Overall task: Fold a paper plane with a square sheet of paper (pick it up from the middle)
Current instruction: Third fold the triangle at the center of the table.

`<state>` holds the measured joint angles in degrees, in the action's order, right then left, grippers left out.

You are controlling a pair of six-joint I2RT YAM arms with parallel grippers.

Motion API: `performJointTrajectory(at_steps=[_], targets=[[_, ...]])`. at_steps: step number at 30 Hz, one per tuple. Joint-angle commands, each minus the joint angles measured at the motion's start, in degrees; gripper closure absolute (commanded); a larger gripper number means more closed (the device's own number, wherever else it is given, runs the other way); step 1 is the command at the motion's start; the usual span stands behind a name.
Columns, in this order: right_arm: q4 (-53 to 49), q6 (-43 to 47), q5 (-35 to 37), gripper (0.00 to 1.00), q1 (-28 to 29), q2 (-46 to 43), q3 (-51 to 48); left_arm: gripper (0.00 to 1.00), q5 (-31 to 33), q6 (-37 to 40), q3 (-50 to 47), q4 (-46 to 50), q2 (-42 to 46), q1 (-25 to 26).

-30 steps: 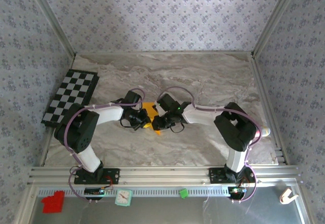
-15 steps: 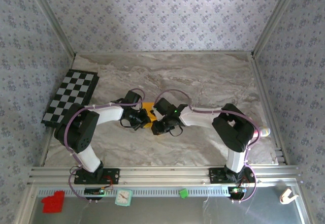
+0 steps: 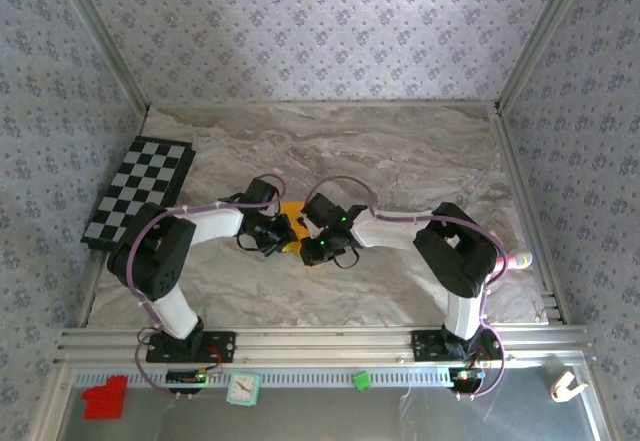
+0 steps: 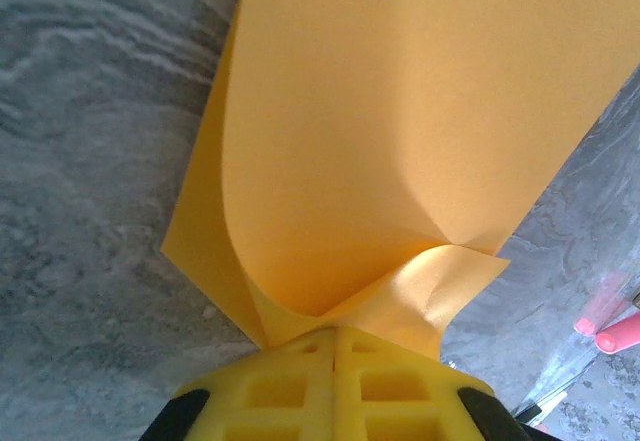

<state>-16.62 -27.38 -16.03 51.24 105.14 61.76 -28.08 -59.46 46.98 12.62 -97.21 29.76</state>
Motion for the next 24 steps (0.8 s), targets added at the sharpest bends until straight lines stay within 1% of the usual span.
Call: performJointTrajectory(at_steps=[1, 11, 16, 20, 24], targets=[[-2.6, 0.4, 1.3, 0.88, -0.4, 1.1, 1.1, 0.93, 4.6, 0.5, -1.0, 5.9, -2.6, 0.3], [-3.6, -0.1, 1.1, 0.88, -0.7, 2.4, 1.0, 0.92, 4.2, 1.5, 0.4, 5.9, -1.8, 0.2], [-4.0, -0.7, 0.3, 0.88, -1.2, 2.9, 0.5, 0.88, 2.5, 3.9, 1.9, 2.5, 1.4, -0.5], [-3.7, -1.0, -1.2, 0.88, -1.7, 3.3, 0.3, 0.83, 0.5, 6.2, 1.7, -2.3, 5.0, -0.4], [-3.1, -1.3, -2.5, 0.88, -2.0, 3.5, 0.2, 0.84, -1.1, 6.0, -1.6, -6.5, 6.5, 0.2]])
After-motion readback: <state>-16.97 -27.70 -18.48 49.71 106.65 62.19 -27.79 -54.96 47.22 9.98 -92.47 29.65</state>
